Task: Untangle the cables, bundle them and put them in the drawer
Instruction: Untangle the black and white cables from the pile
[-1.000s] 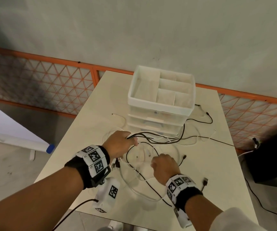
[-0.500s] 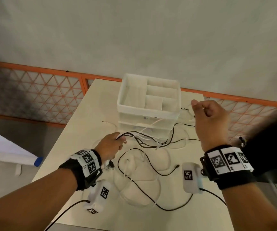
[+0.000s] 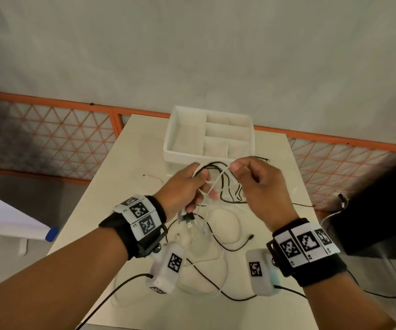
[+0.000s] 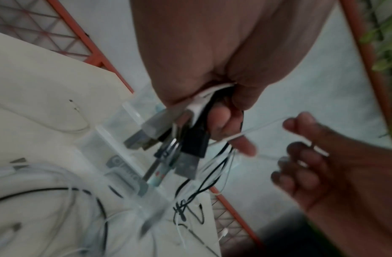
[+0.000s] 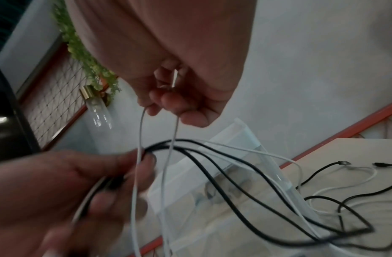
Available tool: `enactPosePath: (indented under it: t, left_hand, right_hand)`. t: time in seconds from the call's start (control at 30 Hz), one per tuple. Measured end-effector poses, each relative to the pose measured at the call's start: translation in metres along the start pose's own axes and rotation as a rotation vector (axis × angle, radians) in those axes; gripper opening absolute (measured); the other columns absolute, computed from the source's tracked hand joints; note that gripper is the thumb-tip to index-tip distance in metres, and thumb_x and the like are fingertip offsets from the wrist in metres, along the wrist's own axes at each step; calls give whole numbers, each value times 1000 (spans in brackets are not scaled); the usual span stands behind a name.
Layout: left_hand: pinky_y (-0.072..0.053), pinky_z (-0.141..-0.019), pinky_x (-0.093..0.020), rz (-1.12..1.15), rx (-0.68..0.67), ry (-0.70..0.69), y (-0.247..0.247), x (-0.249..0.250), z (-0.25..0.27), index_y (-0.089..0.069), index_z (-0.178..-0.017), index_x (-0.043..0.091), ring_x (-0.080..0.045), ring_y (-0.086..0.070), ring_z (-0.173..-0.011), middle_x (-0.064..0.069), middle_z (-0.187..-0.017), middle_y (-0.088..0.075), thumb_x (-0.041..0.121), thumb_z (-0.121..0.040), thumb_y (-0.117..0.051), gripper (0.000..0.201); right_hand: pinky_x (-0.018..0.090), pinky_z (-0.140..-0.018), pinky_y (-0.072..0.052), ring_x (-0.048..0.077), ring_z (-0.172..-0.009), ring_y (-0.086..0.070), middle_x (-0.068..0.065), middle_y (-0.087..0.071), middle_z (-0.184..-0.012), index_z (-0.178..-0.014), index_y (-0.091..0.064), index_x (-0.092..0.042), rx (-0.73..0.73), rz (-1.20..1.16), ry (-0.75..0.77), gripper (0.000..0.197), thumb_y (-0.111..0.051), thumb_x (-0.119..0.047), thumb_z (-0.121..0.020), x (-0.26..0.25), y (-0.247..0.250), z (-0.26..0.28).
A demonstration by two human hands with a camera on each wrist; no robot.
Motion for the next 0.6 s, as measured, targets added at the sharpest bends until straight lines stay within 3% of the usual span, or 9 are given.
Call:
enactPosePath:
  t: [0.07, 0.13, 0.2, 0.27, 0.33, 0.37, 0.47, 0.53, 0.6]
  left_hand:
    - [-26, -37, -23, -102, -29, 80, 1, -18, 0, -50, -92, 16, -13, -36, -43, -4, -59, -62, 27, -106, -40, 21]
    - [-25, -37, -22, -243, 6, 165, 17, -41, 2, -52, -90, 18, -14, -32, -42, -2, -56, -54, 28, -104, -42, 21]
    - [-25, -38, -21, -325, 85, 233, 38, -60, 7, -52, -92, 12, -16, -31, -44, -4, -58, -50, 25, -103, -43, 19]
    - [-24, -38, -20, -279, 169, 271, 54, -69, 12, -51, -93, 8, -14, -32, -44, -5, -61, -49, 22, -103, -43, 19]
    - [-22, -38, -18, -186, 211, 277, 58, -64, 14, -52, -94, 7, -12, -33, -43, -5, -61, -50, 20, -103, -43, 18]
    - [-22, -37, -18, -157, 199, 261, 56, -56, 14, -52, -94, 7, -11, -33, -42, -4, -61, -51, 19, -103, -44, 17]
    - [-25, -35, -20, -127, 66, 145, 38, -21, 10, -52, -91, 8, -11, -35, -43, -6, -64, -57, 16, -102, -47, 15]
    - [-26, -34, -20, -90, -15, 76, 22, -1, 7, -53, -92, 8, -11, -37, -43, -9, -68, -61, 15, -102, -48, 14]
    - [-27, -35, -20, -63, -58, 40, 13, 10, 4, -54, -93, 6, -11, -37, -44, -11, -70, -65, 15, -103, -48, 15]
  right_hand:
    - [20, -48, -38, 6, -49, -41, -6, -55, -60, -83, -70, -28, 136, -1, 7, 14, -64, -28, -96, 1, 18, -9]
    - [19, -54, -40, 0, -53, -44, -9, -59, -68, -85, -69, -28, 324, 28, 2, 11, -65, -31, -95, 13, 48, -19]
    - [24, -68, -44, 4, -70, -54, -4, -64, -88, -93, -69, -26, 474, 76, -32, 11, -62, -35, -95, 32, 77, -28]
    - [32, -86, -49, 14, -101, -61, 1, -62, -118, -110, -68, -24, 422, 175, -109, 20, -58, -35, -96, 56, 87, -36]
    - [43, -103, -48, 26, -128, -54, 3, -42, -151, -137, -53, -33, 179, 385, -197, 41, -60, -35, -97, 74, 75, -35]
    - [45, -105, -48, 30, -130, -53, 3, -31, -158, -145, -43, -37, 74, 466, -213, 54, -63, -34, -95, 78, 64, -29]
    - [33, -87, -57, 18, -92, -67, 1, -41, -143, -143, -49, -36, -78, 421, 8, 62, -73, -23, -88, 53, 13, -5]
    - [28, -70, -56, 8, -70, -60, -3, -51, -124, -126, -65, -33, -139, 397, 216, 44, -75, -22, -85, 28, -25, 7]
    - [23, -62, -48, -1, -61, -51, -3, -58, -102, -101, -76, -28, -91, 354, 313, 18, -74, -20, -85, 17, -40, 8]
Point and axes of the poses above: each hand's wrist, its own z-axis away from the middle knuckle, its own y-axis out of the back of the hand, x = y × z, the point moved 5 cm from there along -z, towards the middle knuckle
